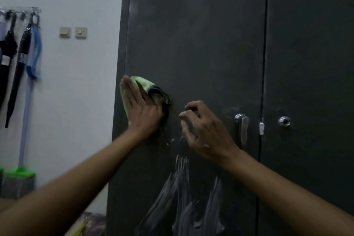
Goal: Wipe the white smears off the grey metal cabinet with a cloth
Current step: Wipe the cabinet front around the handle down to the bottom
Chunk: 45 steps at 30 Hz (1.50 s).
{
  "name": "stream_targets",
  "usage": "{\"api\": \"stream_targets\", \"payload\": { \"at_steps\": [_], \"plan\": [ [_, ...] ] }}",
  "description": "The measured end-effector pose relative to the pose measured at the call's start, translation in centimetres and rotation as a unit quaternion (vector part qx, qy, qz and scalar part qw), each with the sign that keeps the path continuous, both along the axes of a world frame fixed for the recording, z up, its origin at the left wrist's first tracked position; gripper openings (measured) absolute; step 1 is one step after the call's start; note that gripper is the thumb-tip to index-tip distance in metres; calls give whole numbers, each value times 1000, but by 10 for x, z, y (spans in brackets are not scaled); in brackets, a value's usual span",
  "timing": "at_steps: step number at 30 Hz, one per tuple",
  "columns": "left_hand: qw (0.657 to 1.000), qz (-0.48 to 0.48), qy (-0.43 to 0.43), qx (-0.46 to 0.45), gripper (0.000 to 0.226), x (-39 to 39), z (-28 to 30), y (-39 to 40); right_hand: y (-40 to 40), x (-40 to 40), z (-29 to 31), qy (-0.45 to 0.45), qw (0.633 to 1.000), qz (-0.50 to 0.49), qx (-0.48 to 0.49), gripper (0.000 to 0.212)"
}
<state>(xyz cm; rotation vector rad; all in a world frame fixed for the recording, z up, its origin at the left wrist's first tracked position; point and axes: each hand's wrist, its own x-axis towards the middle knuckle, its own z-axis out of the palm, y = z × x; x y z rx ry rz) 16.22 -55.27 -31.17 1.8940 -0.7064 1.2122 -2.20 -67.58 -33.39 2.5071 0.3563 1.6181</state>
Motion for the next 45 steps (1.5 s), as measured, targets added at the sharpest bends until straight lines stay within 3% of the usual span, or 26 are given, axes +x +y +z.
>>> {"api": "stream_targets", "payload": {
  "at_steps": [4, 8, 12, 15, 18, 20, 24, 29, 32, 34, 37, 40, 45],
  "plan": [
    [1000, 6, -10, 22, 95, 20, 47, 25, -18, -11, -1, -16, 999, 6, 29, 21],
    [998, 10, -52, 33, 92, 29, 30, 26, -38, -13, -21, -25, 997, 17, 77, 17],
    [994, 27, -93, 47, 89, 27, -23, 13, -40, -2, -38, 1, 997, 16, 70, 16],
    [988, 2, -135, 80, 90, 22, -93, 3, -32, 5, -41, -7, 997, 29, 72, 16],
    [967, -4, -184, 178, 88, 18, -156, -2, -26, 5, -45, -9, 997, 37, 64, 16],
    [950, 4, -215, 227, 89, 19, -168, 0, -27, 2, -47, 1, 999, 33, 41, 14],
    [955, 12, -211, 207, 83, 19, -123, -1, -37, -6, -39, 1, 1000, 20, 12, 11],
    [979, 46, -154, 129, 85, 3, 15, -25, -51, -12, -26, -22, 999, 12, 34, 11],
    [984, 52, -137, 105, 85, -5, 51, -41, -55, -16, -32, -32, 999, 7, 42, 13],
    [976, 42, -177, 118, 84, -8, 30, -46, -57, -19, -38, -39, 998, 4, 44, 11],
    [935, -2, -276, 223, 85, -9, -51, -48, -59, -23, -45, -50, 997, -2, 52, 13],
    [917, -13, -295, 268, 86, -5, -113, -45, -56, -27, -45, -58, 997, -4, 58, 19],
    [919, -4, -282, 277, 83, -5, -114, -43, -52, -37, -38, -59, 998, -7, 17, 20]
  ]
}}
